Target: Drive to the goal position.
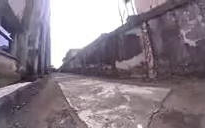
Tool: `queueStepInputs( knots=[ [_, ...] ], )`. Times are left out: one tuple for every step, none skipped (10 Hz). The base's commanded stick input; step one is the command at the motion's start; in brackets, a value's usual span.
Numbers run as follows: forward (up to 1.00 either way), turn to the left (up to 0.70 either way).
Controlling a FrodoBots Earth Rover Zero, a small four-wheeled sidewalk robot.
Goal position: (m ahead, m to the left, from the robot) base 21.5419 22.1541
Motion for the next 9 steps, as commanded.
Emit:
queueStepInputs(
  knots=[
    [0.70,0.28],
    [0.70,0.04],
    [0.70,0.00],
    [0.70,0.00],
    [0.70,0.00],
    [0.70,0.25],
    [0.70,0.35],
    [0.70,0.35],
    [0.70,0.35]
  ],
)
